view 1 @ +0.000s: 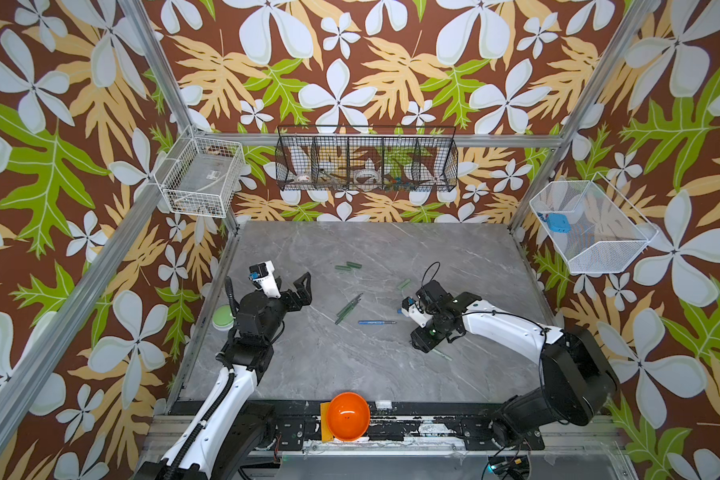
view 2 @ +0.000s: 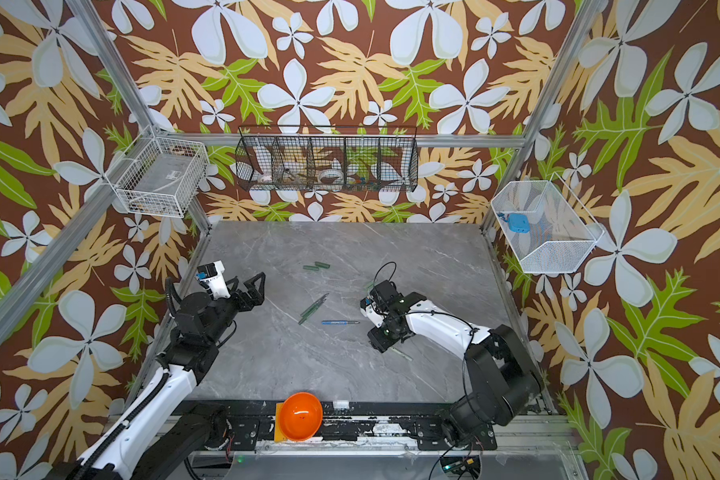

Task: Insert the pens into the pen caps
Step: 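Grasp the light green pen with the right gripper while the left arm advances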

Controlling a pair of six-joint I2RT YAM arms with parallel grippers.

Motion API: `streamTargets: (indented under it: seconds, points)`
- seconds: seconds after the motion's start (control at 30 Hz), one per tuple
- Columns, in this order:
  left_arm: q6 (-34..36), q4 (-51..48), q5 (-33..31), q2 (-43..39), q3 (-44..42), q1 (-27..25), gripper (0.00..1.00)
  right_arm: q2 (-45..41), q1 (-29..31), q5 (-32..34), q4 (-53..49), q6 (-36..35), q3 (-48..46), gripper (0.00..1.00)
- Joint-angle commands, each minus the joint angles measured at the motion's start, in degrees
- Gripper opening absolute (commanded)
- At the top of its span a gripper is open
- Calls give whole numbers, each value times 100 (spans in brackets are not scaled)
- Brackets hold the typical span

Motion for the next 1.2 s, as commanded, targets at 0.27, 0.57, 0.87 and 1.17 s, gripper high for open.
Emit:
streamTargets:
  seconds: [0.27,0.57,0.87,1.17]
  points:
    - [-53,-1,94,-107,-46,-3,100,600,11,459,-283,64,115,43]
    - [-110,-28,111,-179,-123,-3,100,974,14,860,-351,165,221,31]
    - [-160,-27,154,-248,-167,-3,100,1138,16,1245,-355,213,452,12]
    - [-286,-27,470,-173,-203,-42,100,979,5,1096,65,255,595,1]
